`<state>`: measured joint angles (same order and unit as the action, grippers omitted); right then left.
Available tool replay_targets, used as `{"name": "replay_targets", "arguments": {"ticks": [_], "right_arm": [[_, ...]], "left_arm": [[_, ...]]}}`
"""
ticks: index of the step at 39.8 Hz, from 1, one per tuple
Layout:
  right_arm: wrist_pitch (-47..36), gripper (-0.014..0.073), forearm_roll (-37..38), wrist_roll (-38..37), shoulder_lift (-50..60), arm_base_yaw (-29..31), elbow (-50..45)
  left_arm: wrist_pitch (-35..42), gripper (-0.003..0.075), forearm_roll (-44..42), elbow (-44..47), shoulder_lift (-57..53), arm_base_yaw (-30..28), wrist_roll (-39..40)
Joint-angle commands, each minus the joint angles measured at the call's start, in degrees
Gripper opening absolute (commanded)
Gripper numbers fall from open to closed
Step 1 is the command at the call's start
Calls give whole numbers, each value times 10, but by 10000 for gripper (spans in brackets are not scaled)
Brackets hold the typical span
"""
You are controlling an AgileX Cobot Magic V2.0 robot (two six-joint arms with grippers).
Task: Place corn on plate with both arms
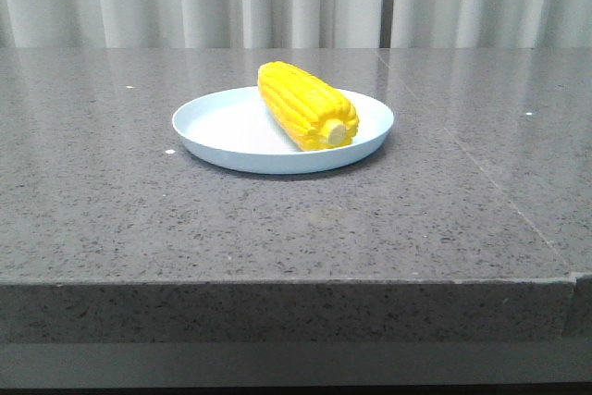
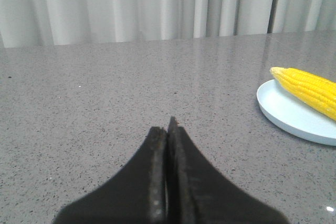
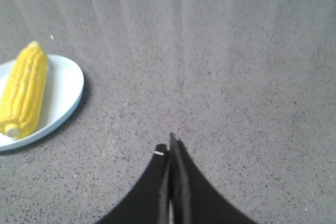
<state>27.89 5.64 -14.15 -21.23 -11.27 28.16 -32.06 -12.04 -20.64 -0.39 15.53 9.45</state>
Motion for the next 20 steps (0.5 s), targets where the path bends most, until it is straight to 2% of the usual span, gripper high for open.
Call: {"name": "replay_targets", "arguments": {"ticks": [1, 7, 20], "right_arm": [[-67, -121, 14, 2, 51, 3, -12], [-81, -121, 14, 2, 102, 3, -35], [-79, -121, 13, 2, 105, 3, -36]], "left_arm": [[45, -20, -3, -15, 0, -1, 7], [45, -20, -3, -15, 0, -1, 7], [45, -20, -3, -15, 0, -1, 7]]}}
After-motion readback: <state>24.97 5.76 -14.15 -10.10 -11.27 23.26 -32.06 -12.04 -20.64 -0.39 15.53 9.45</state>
